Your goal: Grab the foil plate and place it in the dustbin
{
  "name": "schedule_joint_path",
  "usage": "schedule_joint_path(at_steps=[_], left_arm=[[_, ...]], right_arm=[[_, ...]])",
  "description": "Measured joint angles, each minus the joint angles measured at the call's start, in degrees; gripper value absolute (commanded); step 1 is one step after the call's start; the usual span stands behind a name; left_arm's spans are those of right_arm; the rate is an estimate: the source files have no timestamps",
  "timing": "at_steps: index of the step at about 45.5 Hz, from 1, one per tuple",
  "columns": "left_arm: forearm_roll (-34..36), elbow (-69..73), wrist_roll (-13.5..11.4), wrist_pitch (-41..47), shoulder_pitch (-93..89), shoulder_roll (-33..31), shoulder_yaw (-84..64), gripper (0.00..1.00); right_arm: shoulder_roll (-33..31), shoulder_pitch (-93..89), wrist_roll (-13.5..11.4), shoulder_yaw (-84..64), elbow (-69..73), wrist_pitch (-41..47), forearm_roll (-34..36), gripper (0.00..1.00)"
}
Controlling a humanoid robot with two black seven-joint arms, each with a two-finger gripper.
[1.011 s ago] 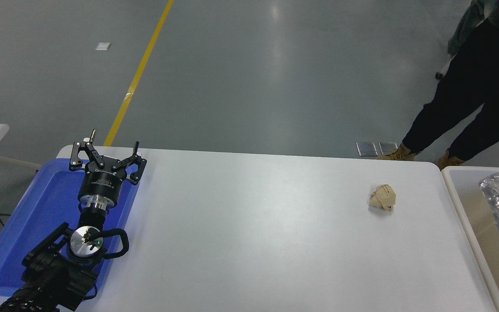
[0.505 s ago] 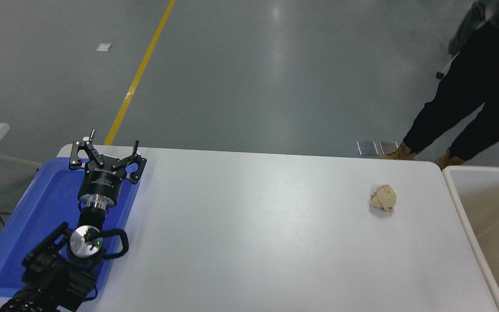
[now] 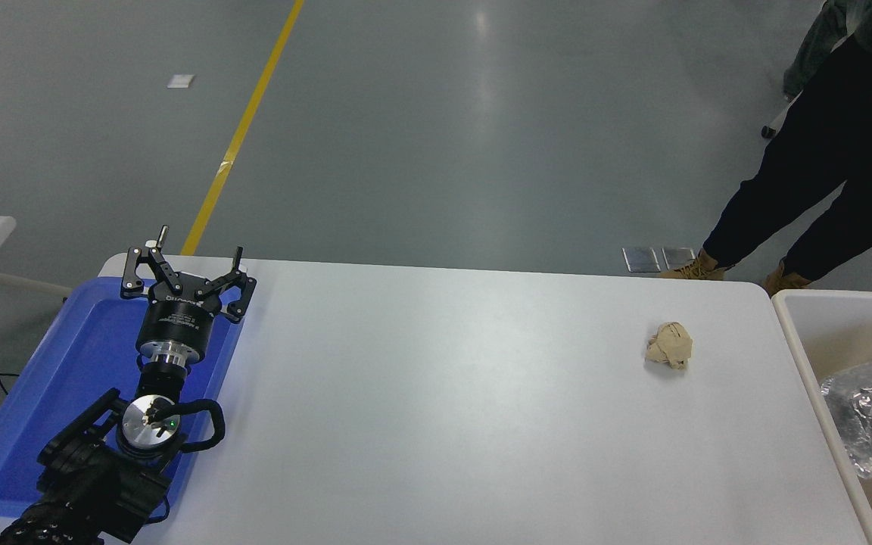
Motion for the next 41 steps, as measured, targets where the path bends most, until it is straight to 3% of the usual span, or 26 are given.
schedule_joint_path(at_steps=[2, 3, 5, 6, 41], left_arm=[[0.0, 0.0, 0.0, 0.0, 0.0, 0.0, 0.0, 1.0], [0.0, 0.0, 0.0, 0.0, 0.0, 0.0, 0.0, 1.0], [0.0, 0.0, 0.0, 0.0, 0.0, 0.0, 0.0, 1.0], [0.0, 0.0, 0.0, 0.0, 0.0, 0.0, 0.0, 1.0], [0.0, 0.0, -0.01, 0.05, 0.0, 0.0, -0.01, 1.0]], right_arm=[[0.24, -0.3, -0.09, 0.01, -0.24, -0.21, 0.36, 0.61], [0.33, -0.4, -0.11, 0.02, -0.31, -0.27, 0.48, 0.76], [0.49, -0.6, -0.18, 0.08, -0.47, -0.43, 0.82, 0.89], [0.55, -0.66, -0.21, 0.15, -0.53, -0.47, 0.98, 1.0], [5.41, 3.73, 0.26, 4.15, 0.04, 2.17, 6.94, 1.0]])
